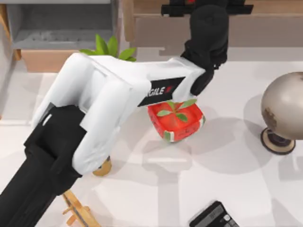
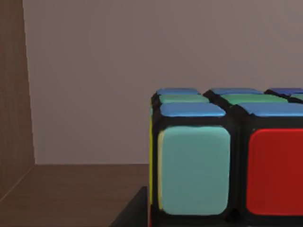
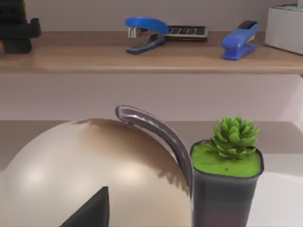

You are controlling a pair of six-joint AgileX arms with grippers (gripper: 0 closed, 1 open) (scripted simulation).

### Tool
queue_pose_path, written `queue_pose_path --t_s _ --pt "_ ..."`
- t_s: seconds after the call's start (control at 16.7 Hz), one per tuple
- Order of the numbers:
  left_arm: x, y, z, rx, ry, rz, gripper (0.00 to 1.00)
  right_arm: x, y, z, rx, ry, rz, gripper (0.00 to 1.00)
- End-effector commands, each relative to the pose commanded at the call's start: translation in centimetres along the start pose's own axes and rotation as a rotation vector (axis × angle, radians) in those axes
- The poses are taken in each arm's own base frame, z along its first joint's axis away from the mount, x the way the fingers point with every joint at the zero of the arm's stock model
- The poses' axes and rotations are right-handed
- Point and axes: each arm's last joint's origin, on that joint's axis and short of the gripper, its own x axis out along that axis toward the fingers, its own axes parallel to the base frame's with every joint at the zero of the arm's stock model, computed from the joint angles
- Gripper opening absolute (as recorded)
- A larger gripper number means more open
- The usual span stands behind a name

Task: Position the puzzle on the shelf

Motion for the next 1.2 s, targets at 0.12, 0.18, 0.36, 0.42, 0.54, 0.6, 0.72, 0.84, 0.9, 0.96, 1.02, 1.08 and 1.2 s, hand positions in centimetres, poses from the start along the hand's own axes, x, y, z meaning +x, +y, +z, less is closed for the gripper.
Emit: queue_pose_path --t_s 0.12,0.18,0.36,0.42,0.54,0.6,0.72,0.84,0.9,0.96,1.02,1.08,1.2 --pt "0.0 0.0 0.0 0.0 0.0 0.0 0.83 0.0 0.0 0.0 0.0 0.0 0.0 1.0" --pt "0.0 0.0 0.0 0.0 0.0 0.0 0.9 0.0 0.0 0.0 0.0 0.0 0.0 1.0" --pt "0.0 0.0 0.0 0.0 0.0 0.0 1.0 0.0 0.0 0.0 0.0 0.0 0.0 1.0" --pt "0.0 0.0 0.0 0.0 0.0 0.0 1.0 0.0 0.0 0.0 0.0 0.0 0.0 1.0" --pt "0.0 0.0 0.0 0.0 0.0 0.0 1.0 0.0 0.0 0.0 0.0 0.0 0.0 1.0" --pt "0.0 0.0 0.0 0.0 0.0 0.0 1.0 0.0 0.0 0.0 0.0 0.0 0.0 1.0" --pt "0.0 0.0 0.0 0.0 0.0 0.0 1.0 0.0 0.0 0.0 0.0 0.0 0.0 1.0" --pt "-0.1 -0.1 0.0 0.0 0.0 -0.003 1.0 0.0 0.0 0.0 0.0 0.0 0.0 1.0" --pt "-0.2 -0.2 0.2 -0.007 -0.004 -0.006 1.0 0.0 0.0 0.0 0.0 0.0 0.0 1.0" --pt "-0.4 -0.4 0.5 -0.024 -0.014 -0.015 1.0 0.0 0.0 0.0 0.0 0.0 0.0 1.0" --pt "-0.7 -0.6 1.1 -0.054 -0.031 -0.031 1.0 0.0 0.0 0.0 0.0 0.0 0.0 1.0" --pt "-1.1 -0.8 1.8 -0.092 -0.051 -0.051 1.0 0.0 0.0 0.0 0.0 0.0 0.0 1.0" --pt "-2.1 -1.2 3.7 -0.194 -0.103 -0.108 1.0 0.0 0.0 0.0 0.0 0.0 0.0 1.0"
